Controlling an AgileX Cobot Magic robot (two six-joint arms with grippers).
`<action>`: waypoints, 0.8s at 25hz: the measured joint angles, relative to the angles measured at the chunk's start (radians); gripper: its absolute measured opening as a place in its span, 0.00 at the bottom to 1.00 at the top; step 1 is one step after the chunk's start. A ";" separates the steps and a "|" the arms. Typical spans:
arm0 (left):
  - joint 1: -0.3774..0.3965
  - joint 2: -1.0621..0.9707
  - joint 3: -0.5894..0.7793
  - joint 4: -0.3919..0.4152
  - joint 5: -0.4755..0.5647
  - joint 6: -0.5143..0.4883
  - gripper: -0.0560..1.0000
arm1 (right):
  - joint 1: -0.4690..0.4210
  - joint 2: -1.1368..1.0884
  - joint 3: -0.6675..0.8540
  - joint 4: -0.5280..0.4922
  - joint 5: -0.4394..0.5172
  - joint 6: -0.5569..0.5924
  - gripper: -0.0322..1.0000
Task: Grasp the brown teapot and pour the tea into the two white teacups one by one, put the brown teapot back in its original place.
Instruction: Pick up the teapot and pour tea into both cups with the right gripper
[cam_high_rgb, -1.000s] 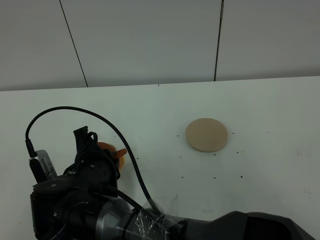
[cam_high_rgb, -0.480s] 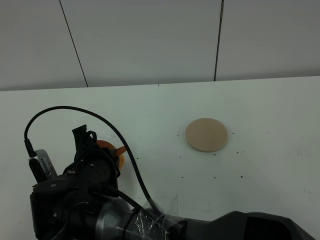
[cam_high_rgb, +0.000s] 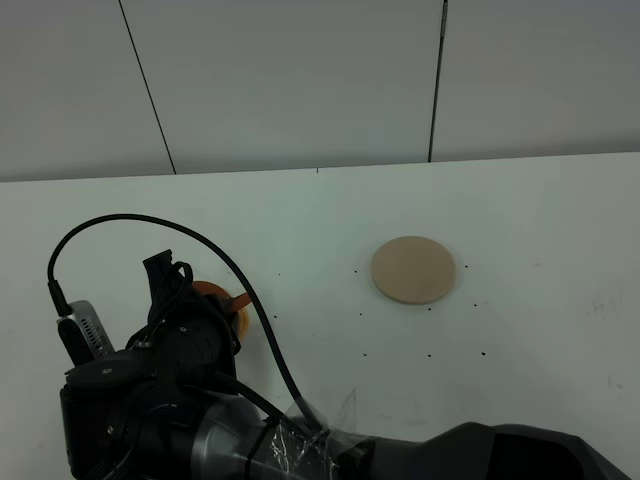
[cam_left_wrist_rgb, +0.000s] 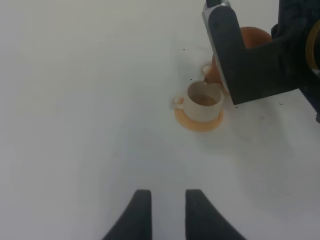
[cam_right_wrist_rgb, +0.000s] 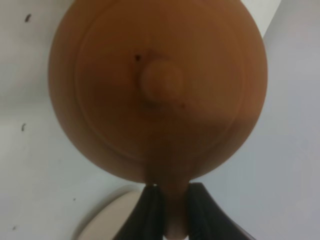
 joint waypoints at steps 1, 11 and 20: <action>0.000 0.000 0.000 0.000 0.000 0.000 0.28 | 0.000 0.000 0.000 -0.001 0.000 -0.001 0.12; 0.000 0.000 0.000 0.000 0.000 0.000 0.28 | 0.000 0.000 0.000 -0.020 0.000 -0.017 0.12; 0.000 0.000 0.000 0.000 0.000 -0.003 0.28 | 0.000 0.000 0.000 -0.026 0.000 -0.033 0.12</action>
